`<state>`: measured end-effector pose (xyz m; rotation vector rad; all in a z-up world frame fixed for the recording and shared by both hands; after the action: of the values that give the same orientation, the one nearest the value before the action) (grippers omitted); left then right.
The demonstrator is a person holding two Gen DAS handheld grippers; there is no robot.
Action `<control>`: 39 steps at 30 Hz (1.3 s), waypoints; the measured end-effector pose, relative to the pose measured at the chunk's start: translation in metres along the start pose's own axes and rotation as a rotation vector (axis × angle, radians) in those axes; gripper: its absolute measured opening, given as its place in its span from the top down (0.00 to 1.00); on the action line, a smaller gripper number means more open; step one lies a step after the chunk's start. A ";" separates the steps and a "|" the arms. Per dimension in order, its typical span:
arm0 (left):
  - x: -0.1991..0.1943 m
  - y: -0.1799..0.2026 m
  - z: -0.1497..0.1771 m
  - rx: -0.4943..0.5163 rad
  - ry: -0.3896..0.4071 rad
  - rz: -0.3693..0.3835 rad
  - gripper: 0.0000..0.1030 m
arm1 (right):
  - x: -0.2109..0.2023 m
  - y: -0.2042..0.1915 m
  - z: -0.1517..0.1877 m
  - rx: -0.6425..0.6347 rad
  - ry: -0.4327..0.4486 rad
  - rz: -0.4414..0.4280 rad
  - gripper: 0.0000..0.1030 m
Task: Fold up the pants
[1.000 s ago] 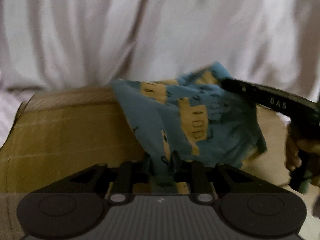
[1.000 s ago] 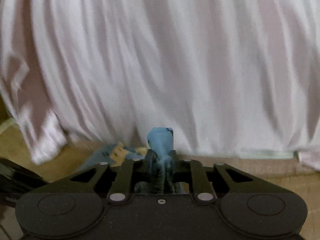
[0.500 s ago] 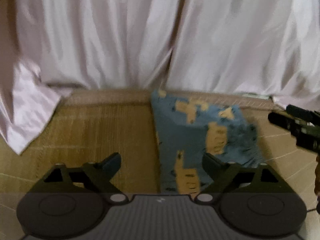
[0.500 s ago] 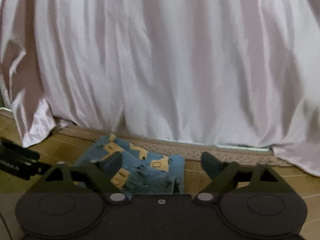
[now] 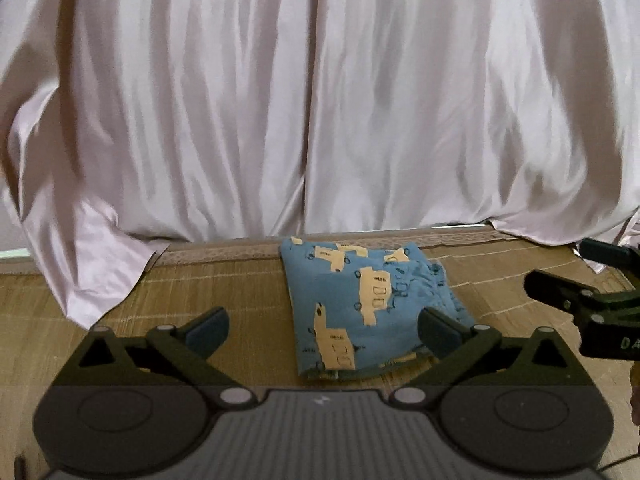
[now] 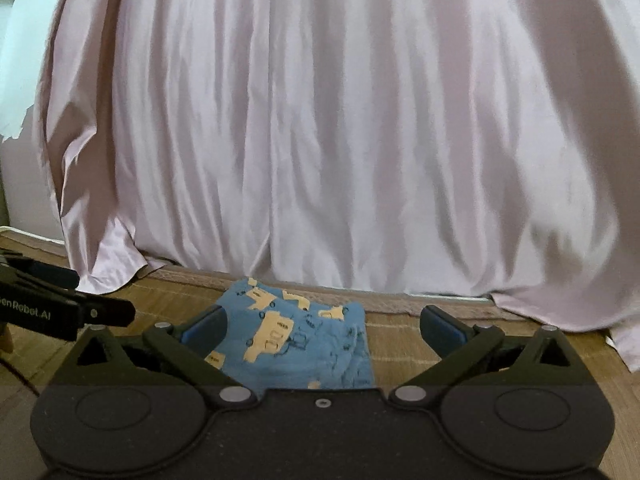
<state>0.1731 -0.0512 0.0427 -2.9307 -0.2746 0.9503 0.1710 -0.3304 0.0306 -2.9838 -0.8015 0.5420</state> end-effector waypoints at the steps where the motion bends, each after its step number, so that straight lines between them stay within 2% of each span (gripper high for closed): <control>1: -0.003 -0.002 0.004 -0.002 0.002 -0.001 0.00 | -0.006 -0.003 0.004 0.003 0.004 0.012 0.01; 10: -0.003 -0.013 0.035 -0.011 -0.021 -0.025 0.00 | -0.028 -0.027 0.035 0.007 0.002 0.089 0.01; 18: -0.004 -0.011 0.053 0.037 -0.003 -0.044 0.00 | -0.018 -0.017 0.061 0.087 -0.041 0.081 0.01; 34: 0.004 -0.009 0.061 0.044 -0.072 -0.050 0.00 | -0.009 -0.007 0.080 0.157 -0.079 0.067 0.01; 39: 0.006 -0.009 0.065 0.037 -0.106 -0.020 0.00 | -0.009 -0.008 0.081 0.156 -0.086 0.062 0.01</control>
<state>0.1381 -0.0422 -0.0126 -2.8431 -0.2870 1.0971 0.1331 -0.3345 -0.0421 -2.8670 -0.6410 0.7050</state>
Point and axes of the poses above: each gripper's, at about its wrist camera, not at the fingertips, and x roughly the way its jaws point, y to its right, z to its underside, the point moved 4 cm from there along x, roughly the way its jaws point, and after that the axes turned 12 degrees about -z, right-handed, at the moved point
